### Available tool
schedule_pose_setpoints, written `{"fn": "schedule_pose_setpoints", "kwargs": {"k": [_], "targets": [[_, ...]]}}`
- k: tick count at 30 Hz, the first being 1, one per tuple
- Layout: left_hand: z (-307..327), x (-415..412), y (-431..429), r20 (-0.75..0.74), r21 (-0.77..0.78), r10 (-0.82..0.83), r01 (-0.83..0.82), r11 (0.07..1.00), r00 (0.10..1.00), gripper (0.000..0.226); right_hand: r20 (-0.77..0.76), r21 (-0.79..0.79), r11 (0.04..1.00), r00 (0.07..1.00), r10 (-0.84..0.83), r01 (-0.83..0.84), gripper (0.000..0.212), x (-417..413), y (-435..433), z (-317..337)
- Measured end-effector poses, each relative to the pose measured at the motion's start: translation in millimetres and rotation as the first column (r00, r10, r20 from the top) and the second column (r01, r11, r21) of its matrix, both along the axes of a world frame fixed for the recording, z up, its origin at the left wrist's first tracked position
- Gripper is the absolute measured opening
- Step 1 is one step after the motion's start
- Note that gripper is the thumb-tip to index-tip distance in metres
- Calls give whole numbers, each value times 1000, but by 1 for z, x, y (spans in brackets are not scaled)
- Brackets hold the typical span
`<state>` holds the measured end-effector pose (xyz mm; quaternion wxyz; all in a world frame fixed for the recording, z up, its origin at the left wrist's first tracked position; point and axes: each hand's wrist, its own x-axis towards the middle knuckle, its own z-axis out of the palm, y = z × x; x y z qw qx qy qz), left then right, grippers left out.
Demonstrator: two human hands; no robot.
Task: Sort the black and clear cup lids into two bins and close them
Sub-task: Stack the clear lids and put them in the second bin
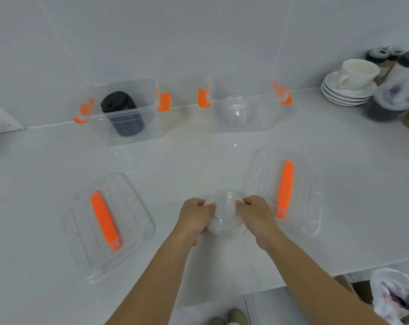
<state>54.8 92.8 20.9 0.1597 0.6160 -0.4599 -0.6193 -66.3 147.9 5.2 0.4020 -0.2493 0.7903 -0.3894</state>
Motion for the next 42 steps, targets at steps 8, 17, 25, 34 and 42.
{"fn": "schedule_pose_setpoints", "kwargs": {"k": [8, 17, 25, 34, 42], "targets": [[-1, -5, 1, 22, 37, 11, -12, 999, 1000, 20, -107, 66, 989, 985, 135, -129, 15, -1, 0, -6], [3, -11, 2, 21, 102, 4, -6, 995, 1000, 13, -109, 61, 980, 975, 194, -188, 11, -5, -1, -6], [-4, -11, 1, 67, 132, -38, 29, 991, 997, 57, -152, 41, 983, 972, 182, -178, 17, -1, 3, -7], [-4, -11, -1, -83, 137, 0, 11, 991, 997, 45, -71, -44, 988, 987, 145, -148, 15, -5, 4, -9], [1, -1, -6, -400, 158, 70, -6, 987, 914, 33, 139, -198, 980, 990, 38, -9, 24, -4, 3, 3]]}}
